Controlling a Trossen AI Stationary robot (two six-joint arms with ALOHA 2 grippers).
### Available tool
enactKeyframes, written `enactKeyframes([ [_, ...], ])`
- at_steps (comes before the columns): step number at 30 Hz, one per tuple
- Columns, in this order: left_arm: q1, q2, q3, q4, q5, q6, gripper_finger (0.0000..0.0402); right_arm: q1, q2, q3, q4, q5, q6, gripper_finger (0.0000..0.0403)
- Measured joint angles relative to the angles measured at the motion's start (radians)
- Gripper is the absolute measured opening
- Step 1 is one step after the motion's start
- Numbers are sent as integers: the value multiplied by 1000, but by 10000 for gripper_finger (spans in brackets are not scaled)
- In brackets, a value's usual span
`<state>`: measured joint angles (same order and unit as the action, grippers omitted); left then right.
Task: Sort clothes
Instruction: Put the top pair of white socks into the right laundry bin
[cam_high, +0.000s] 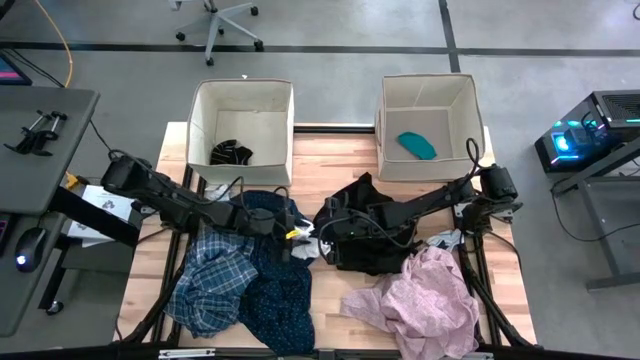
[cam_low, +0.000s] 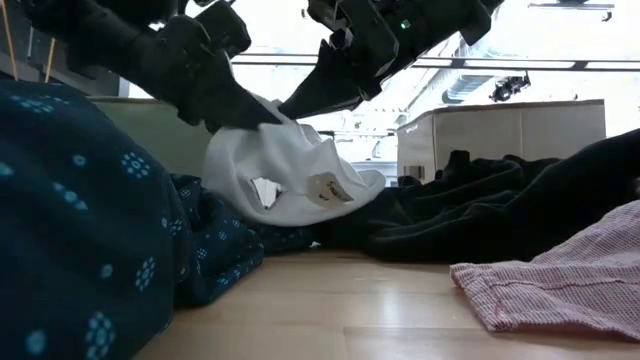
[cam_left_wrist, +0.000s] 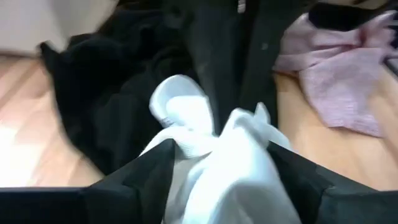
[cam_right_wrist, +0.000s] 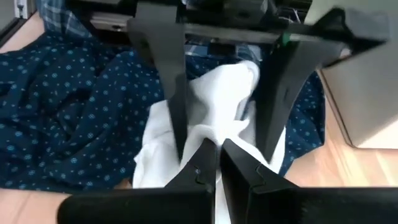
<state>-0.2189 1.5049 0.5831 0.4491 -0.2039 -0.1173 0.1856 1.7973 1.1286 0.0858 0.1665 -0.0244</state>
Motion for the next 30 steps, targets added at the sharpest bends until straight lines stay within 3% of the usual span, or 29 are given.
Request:
enactKeyframes([
  [6,4,40,0,59,37,46,125,0,-2,7,-19,-9,62,39],
  [9,2,39,0,68,45,67,60,-1,-25,54,-153,-17,59,76],
  [12,2,15,0,69,46,76,13,8,-72,110,-328,49,54,102],
  [16,-2,-52,11,49,3,104,15,48,-149,156,-533,257,104,111],
  [21,-5,-221,100,-111,-159,273,5,104,-236,128,-621,488,200,112],
  [26,26,-374,264,-264,-419,532,5,124,-261,58,-591,532,241,113],
  [30,106,-439,394,-279,-466,757,5,117,-252,17,-550,532,253,113],
])
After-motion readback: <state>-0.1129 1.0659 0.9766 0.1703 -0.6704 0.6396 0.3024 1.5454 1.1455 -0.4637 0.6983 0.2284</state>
